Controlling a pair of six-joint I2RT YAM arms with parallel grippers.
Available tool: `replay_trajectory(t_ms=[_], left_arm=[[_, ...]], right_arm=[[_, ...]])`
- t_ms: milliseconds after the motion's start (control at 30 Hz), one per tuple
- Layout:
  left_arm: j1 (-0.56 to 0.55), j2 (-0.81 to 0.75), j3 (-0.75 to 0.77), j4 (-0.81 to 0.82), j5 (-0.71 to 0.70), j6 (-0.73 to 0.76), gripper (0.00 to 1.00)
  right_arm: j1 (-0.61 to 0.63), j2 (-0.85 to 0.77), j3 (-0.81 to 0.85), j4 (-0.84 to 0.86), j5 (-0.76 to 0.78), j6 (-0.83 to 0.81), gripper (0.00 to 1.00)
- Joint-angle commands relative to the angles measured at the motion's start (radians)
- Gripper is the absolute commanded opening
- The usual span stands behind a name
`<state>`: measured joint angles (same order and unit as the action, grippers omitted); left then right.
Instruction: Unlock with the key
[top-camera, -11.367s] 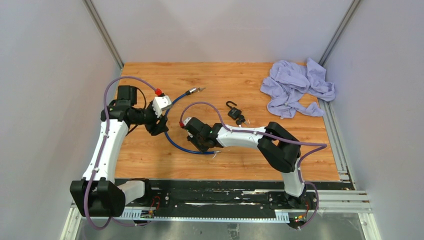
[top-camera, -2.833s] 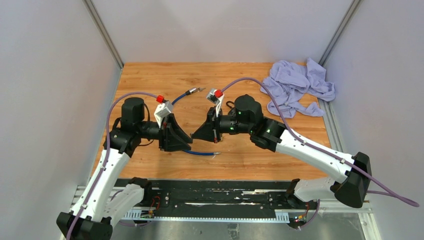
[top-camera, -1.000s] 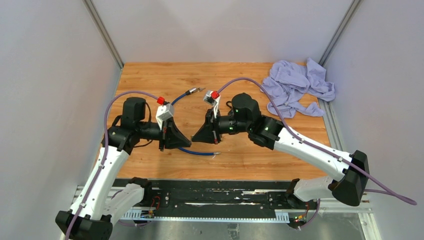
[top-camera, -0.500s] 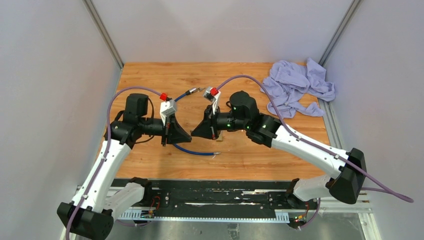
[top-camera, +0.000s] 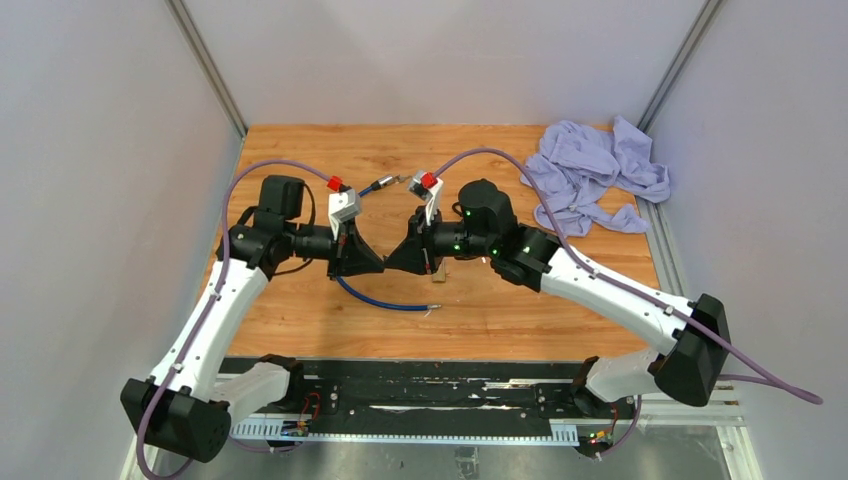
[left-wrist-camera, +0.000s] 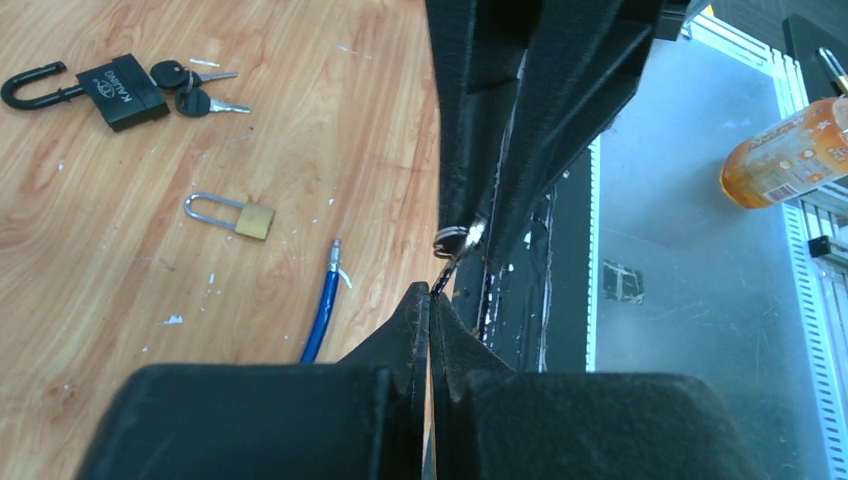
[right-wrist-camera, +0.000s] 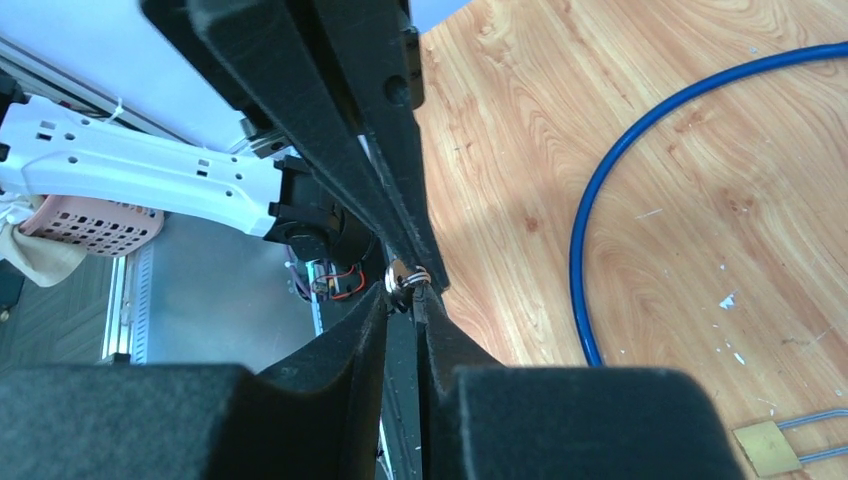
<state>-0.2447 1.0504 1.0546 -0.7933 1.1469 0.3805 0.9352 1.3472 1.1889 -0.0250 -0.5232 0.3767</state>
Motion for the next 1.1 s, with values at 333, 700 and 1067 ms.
replay_trajectory(t_ms=[333, 700, 1067], left_arm=[[-0.002, 0.087, 0.067, -0.080, 0.062, 0.078, 0.00], [0.021, 0.128, 0.095, -0.093, 0.036, 0.107, 0.00], [0.045, 0.150, 0.096, -0.106, 0.081, 0.095, 0.00]], right_arm=[[-0.060, 0.043, 0.040, 0.032, 0.010, 0.012, 0.21], [-0.083, 0.066, 0.032, 0.038, -0.038, 0.031, 0.01], [-0.087, 0.051, -0.004, 0.081, -0.072, 0.059, 0.01]])
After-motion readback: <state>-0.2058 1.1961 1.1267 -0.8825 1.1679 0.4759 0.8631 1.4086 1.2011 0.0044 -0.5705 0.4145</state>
